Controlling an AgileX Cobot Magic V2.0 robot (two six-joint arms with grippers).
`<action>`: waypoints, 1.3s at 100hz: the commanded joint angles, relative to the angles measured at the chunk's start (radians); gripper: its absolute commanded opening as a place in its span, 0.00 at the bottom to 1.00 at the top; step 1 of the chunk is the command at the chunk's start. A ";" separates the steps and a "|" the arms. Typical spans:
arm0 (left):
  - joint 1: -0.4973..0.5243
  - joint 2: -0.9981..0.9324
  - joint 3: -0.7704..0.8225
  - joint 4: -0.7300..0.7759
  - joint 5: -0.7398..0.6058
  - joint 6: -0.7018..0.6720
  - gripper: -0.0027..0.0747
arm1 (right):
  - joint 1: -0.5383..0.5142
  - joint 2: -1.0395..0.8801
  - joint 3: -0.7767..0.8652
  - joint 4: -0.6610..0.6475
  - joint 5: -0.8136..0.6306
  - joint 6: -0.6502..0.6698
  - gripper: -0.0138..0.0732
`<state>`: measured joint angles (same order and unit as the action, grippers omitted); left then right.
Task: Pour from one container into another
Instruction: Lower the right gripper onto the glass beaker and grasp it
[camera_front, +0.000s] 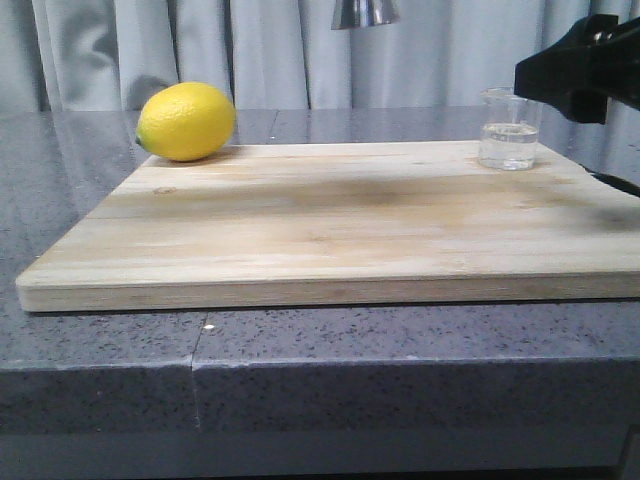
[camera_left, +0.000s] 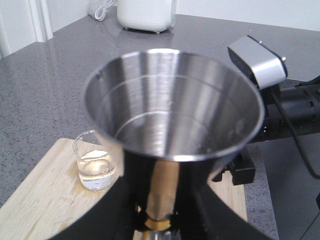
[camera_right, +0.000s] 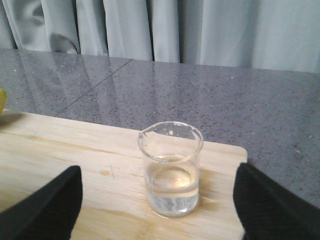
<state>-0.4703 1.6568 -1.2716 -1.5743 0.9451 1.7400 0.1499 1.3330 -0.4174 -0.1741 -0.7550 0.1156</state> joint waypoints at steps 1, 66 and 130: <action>-0.004 -0.051 -0.035 -0.065 0.037 -0.016 0.20 | -0.002 0.017 -0.028 -0.001 -0.133 -0.001 0.80; -0.004 -0.051 -0.035 -0.057 0.037 -0.020 0.20 | -0.013 0.241 -0.157 -0.007 -0.211 -0.050 0.80; -0.004 -0.051 -0.035 -0.057 0.037 -0.020 0.20 | -0.013 0.365 -0.262 -0.007 -0.206 -0.053 0.80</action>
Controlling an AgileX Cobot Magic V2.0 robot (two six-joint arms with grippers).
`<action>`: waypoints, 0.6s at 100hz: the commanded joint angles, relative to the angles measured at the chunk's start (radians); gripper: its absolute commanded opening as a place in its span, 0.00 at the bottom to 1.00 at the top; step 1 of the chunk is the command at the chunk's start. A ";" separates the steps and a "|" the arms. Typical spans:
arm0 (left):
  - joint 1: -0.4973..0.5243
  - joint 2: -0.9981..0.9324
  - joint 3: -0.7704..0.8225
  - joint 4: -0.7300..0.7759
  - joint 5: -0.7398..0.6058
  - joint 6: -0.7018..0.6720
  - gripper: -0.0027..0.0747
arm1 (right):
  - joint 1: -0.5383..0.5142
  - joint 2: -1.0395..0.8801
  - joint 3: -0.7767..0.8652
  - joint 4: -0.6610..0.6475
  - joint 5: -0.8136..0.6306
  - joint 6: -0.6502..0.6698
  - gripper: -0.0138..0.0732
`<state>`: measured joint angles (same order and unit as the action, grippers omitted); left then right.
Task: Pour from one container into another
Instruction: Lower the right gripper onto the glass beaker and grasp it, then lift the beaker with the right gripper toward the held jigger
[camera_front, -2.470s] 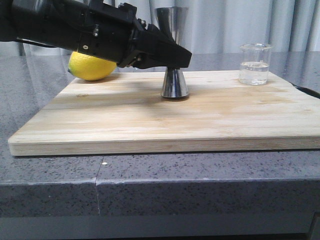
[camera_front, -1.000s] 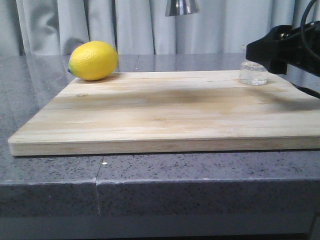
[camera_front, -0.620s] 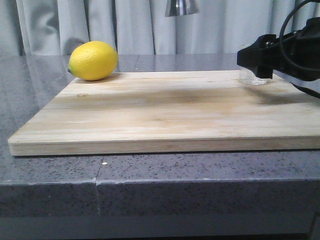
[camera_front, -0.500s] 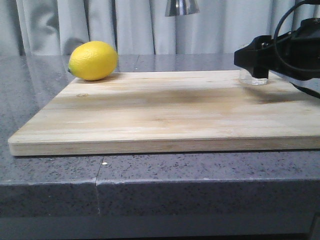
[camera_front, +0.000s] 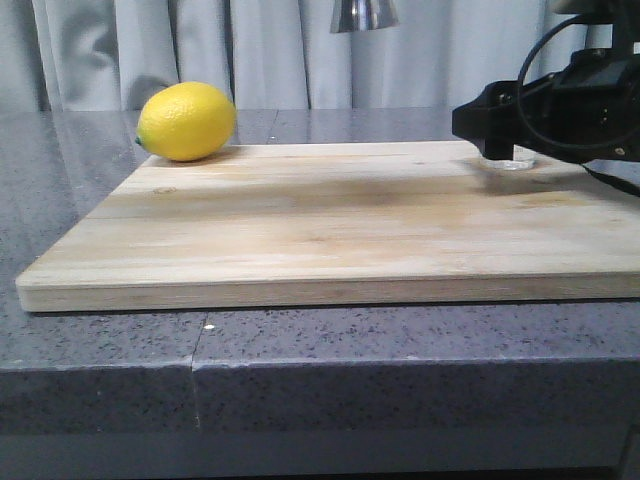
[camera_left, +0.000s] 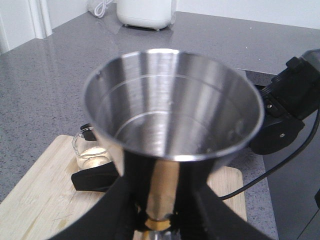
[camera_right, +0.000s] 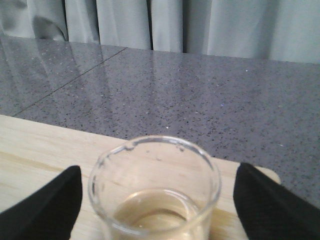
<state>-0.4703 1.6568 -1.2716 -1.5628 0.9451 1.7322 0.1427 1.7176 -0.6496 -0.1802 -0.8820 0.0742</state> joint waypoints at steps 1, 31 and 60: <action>-0.004 -0.051 -0.035 -0.068 0.037 -0.012 0.20 | -0.006 -0.019 -0.030 -0.001 -0.079 -0.011 0.80; -0.004 -0.051 -0.035 -0.068 0.039 -0.012 0.20 | -0.006 -0.002 -0.030 -0.001 -0.102 -0.011 0.68; -0.004 -0.051 -0.035 -0.068 0.039 -0.014 0.20 | -0.006 -0.002 -0.030 -0.001 -0.102 -0.011 0.41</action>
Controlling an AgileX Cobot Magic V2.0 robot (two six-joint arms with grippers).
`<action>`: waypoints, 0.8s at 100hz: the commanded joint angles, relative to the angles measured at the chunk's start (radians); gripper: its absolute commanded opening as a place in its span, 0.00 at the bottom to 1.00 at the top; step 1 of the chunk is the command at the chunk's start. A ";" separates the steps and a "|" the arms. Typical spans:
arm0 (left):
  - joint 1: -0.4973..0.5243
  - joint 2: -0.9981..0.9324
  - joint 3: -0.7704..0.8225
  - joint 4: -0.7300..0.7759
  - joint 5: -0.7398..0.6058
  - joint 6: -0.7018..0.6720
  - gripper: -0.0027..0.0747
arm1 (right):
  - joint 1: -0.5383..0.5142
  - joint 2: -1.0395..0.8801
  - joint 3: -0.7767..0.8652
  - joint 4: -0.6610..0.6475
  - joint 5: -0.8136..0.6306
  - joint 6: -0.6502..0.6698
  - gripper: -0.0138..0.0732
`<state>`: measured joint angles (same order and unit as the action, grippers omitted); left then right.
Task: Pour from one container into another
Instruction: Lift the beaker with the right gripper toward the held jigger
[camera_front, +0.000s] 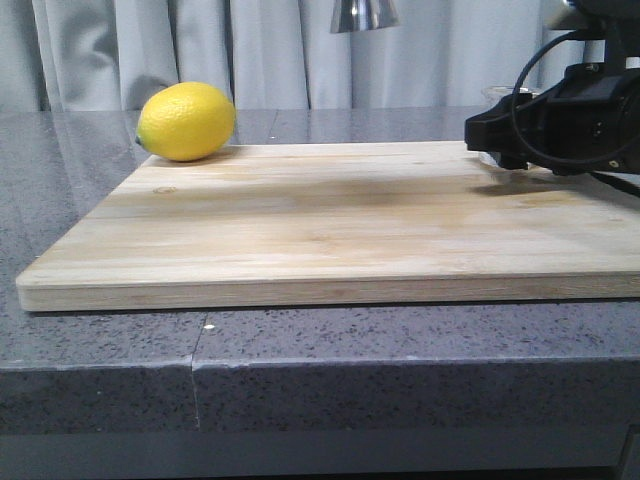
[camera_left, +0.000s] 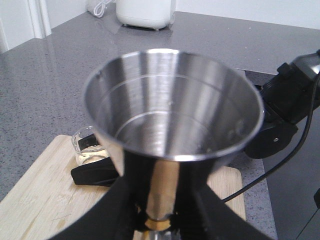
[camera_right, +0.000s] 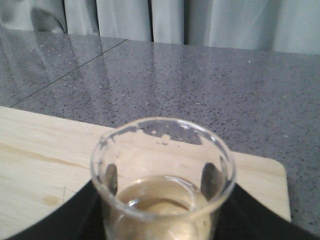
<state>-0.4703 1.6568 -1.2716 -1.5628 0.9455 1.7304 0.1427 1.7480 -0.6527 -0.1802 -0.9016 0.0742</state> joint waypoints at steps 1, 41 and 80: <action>-0.004 -0.051 -0.035 -0.068 0.038 -0.012 0.20 | -0.006 -0.033 -0.027 -0.001 -0.082 -0.011 0.41; -0.004 -0.049 -0.035 -0.068 0.038 -0.012 0.20 | -0.006 -0.089 -0.027 -0.006 -0.036 -0.011 0.41; -0.004 -0.003 -0.035 -0.014 0.044 -0.039 0.20 | 0.000 -0.358 -0.031 -0.181 0.116 -0.011 0.41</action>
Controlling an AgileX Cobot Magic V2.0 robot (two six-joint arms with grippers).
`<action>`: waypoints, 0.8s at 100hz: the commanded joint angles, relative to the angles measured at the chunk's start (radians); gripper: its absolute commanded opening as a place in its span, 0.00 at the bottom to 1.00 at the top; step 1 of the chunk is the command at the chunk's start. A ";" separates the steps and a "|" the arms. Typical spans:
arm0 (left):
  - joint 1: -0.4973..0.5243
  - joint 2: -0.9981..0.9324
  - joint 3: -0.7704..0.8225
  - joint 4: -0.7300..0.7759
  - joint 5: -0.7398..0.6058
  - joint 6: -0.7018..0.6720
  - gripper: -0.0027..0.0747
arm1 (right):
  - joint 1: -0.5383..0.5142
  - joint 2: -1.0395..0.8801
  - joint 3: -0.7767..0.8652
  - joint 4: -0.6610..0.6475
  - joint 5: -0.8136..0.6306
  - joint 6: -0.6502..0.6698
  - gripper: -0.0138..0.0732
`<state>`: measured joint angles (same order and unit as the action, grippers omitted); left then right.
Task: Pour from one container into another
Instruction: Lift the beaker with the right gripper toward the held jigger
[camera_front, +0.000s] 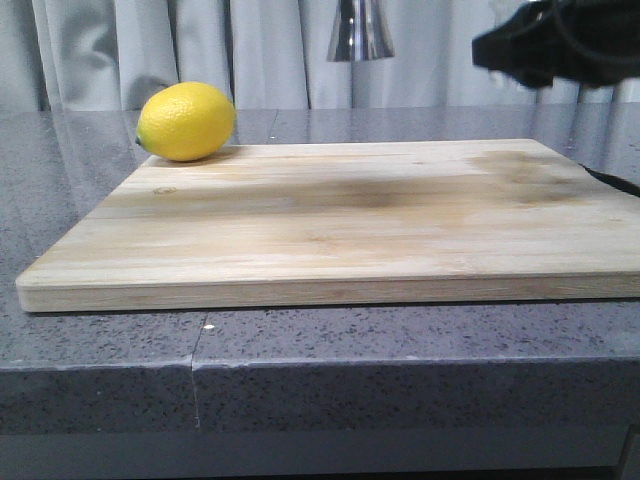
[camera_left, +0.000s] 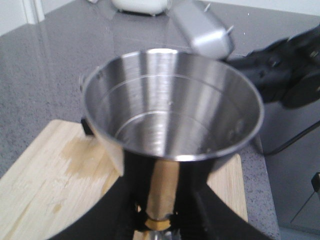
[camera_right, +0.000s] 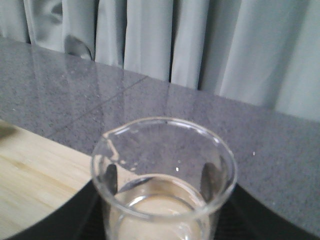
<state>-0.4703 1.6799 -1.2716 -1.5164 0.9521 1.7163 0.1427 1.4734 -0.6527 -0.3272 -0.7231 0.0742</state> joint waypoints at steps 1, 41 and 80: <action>-0.004 -0.023 -0.035 -0.060 0.037 -0.025 0.20 | 0.002 -0.087 -0.033 -0.034 -0.057 -0.011 0.41; -0.004 0.053 -0.035 -0.051 0.067 -0.032 0.20 | 0.064 -0.192 -0.208 -0.224 0.131 -0.011 0.41; -0.004 0.055 -0.035 -0.047 0.067 -0.032 0.20 | 0.131 -0.192 -0.377 -0.446 0.249 -0.011 0.41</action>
<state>-0.4703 1.7759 -1.2716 -1.4973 0.9777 1.6928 0.2640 1.3185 -0.9734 -0.7415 -0.4267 0.0721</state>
